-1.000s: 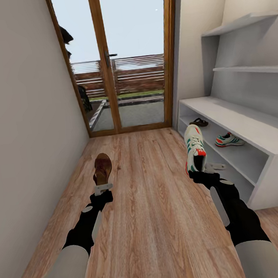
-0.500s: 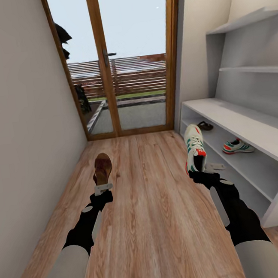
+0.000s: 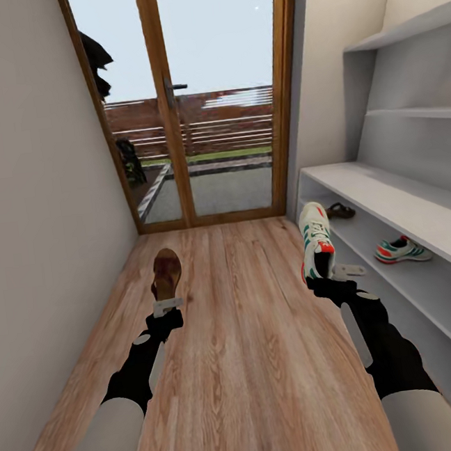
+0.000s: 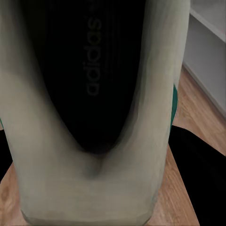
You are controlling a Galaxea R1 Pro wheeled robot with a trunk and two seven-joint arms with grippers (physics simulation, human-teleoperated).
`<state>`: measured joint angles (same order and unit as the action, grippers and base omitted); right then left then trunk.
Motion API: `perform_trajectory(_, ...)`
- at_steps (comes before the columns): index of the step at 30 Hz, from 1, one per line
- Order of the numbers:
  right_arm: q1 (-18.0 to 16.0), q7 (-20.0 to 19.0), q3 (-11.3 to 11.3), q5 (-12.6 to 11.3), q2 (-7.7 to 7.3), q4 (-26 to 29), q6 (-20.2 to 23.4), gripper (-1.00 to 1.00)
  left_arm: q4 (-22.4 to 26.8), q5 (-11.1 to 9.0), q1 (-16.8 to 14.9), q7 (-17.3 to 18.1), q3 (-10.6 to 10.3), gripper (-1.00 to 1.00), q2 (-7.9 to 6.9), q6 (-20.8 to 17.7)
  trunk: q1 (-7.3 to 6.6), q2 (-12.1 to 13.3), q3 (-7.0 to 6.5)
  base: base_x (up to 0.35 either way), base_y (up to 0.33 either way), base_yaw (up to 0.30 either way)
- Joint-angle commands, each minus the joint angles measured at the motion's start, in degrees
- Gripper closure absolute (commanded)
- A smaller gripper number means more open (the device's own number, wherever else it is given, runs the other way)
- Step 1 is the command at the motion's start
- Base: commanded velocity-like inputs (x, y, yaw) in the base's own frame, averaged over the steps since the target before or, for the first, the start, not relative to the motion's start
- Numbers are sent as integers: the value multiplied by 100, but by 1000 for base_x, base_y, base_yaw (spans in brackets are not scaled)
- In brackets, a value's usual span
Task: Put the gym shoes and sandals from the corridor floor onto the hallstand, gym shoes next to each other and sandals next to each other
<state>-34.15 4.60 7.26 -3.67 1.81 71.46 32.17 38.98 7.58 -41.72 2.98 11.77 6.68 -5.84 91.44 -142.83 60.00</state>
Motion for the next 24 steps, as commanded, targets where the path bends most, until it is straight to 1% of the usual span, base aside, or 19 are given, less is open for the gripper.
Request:
perform_trajectory(1,-3,32,3,-32,3,8,26,100,14,77,-3,36,36,100,9,-31,2,-2,6,344,48,0)
perform_trajectory(10,-3,25,-4,-26,3,8,26,100,14,77,-3,36,36,100,9,-31,2,-2,6,344,79,0)
perform_trajectory(24,-3,24,3,-29,3,8,24,100,14,77,-3,36,36,100,9,-31,2,-2,6,340,124,0)
